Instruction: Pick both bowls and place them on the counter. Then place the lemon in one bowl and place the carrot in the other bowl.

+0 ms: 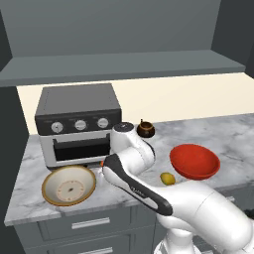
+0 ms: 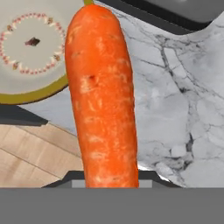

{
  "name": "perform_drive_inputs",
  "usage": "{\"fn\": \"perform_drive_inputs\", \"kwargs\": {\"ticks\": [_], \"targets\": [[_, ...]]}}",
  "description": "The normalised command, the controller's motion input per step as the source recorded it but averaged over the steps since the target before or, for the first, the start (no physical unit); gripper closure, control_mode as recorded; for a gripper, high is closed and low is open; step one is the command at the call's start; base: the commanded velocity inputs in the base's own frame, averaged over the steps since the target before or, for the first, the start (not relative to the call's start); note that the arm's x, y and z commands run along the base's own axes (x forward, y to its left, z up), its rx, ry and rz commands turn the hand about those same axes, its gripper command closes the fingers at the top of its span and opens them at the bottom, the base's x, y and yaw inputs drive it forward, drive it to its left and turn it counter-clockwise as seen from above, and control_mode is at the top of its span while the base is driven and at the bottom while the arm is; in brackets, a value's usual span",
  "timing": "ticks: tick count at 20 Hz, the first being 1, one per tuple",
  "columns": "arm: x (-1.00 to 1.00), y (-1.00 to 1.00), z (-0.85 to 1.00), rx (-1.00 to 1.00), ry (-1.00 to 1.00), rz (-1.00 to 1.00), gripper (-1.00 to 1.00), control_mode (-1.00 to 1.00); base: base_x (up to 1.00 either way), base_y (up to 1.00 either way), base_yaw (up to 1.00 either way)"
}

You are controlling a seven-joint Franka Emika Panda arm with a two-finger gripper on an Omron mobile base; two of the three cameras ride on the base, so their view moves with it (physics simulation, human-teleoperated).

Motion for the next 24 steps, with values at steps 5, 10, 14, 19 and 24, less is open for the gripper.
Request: {"fn": "perform_drive_inputs", "kwargs": {"ticks": [5,10,14,19,24], "targets": [[0.01,0.75,0.05,-0.01,0.08,0.14,1.00,-1.00,0.00,0.00,0.00],[0.12,0.79,-0.14,0.00,0.07,0.12,1.00,-1.00,0.00,0.00,0.00],[0.04,0.32,-0.37,-0.06,0.00,0.02,1.00,-1.00,0.00,0.00,0.00],[0.34,0.29,-0.38,-0.10,0.00,0.00,1.00,-1.00,0.00,0.00,0.00],[0.40,0.24,-0.21,-0.02,0.05,0.00,1.00,-1.00,0.00,0.00,0.00]]}}
